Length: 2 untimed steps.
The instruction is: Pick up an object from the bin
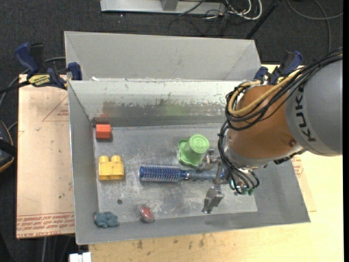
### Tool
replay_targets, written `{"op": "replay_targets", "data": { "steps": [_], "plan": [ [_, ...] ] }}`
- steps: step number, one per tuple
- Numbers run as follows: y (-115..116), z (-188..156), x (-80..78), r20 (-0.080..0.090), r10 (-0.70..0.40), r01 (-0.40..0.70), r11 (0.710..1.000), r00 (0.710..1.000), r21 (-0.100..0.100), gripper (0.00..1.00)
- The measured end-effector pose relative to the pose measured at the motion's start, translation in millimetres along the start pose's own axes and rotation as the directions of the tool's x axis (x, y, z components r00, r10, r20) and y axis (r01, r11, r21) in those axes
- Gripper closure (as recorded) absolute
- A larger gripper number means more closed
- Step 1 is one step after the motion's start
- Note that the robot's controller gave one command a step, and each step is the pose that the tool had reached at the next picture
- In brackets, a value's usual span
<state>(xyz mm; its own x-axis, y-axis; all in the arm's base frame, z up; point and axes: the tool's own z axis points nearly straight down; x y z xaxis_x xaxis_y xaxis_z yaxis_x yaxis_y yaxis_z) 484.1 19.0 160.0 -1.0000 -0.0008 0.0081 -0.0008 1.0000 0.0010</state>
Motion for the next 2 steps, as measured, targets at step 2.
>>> {"op": "replay_targets", "data": {
  "steps": [2],
  "plan": [
    [101, 59, -35.6, 0.011, 0.169, -0.169, 0.986, 0.986, -0.003, 0.00]
  ]
}}
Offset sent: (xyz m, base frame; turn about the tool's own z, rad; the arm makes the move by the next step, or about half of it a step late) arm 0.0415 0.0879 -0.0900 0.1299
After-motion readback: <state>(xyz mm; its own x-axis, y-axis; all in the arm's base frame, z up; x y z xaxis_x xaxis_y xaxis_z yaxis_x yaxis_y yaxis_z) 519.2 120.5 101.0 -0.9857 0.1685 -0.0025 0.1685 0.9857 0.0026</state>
